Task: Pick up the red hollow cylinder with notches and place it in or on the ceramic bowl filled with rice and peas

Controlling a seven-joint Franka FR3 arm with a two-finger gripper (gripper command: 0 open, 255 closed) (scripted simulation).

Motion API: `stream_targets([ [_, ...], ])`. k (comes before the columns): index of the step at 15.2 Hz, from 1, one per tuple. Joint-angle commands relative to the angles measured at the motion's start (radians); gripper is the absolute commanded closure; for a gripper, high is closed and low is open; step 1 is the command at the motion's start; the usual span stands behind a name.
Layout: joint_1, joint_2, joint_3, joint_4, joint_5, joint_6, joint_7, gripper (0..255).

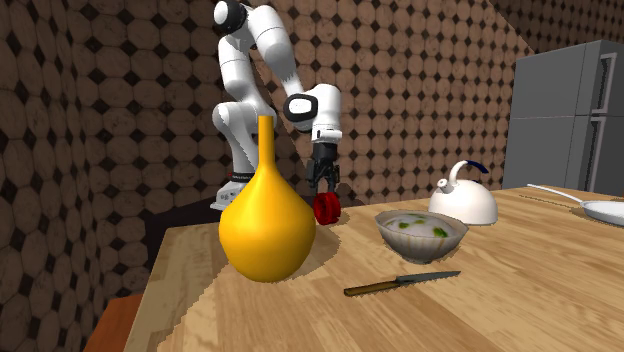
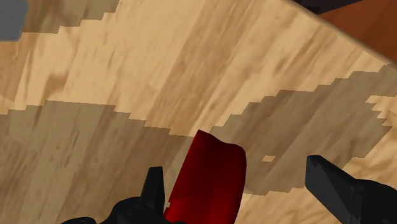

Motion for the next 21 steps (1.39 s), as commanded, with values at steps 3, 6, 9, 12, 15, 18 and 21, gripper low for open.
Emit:
stream_targets([
  [3,-0.001,0.001,0.0,-0.001,-0.001,0.002,0.001,0],
  [6,-0.001,0.001,0.0,-0.001,-0.002,0.002,0.001,255],
  [9,-0.001,0.001,0.0,-0.001,-0.001,0.002,0.001,255],
  [12,-0.001,0.001,0.0,-0.001,-0.001,0.002,0.001,255],
  [15,0.021,-0.041,-0.012,-0.001,0.035,-0.039,-0.03,255],
  [18,0.049,-0.101,-0.027,0.003,0.077,-0.1,-0.067,255],
  [21,0.07,-0.156,-0.04,0.011,0.108,-0.162,-0.096,255],
])
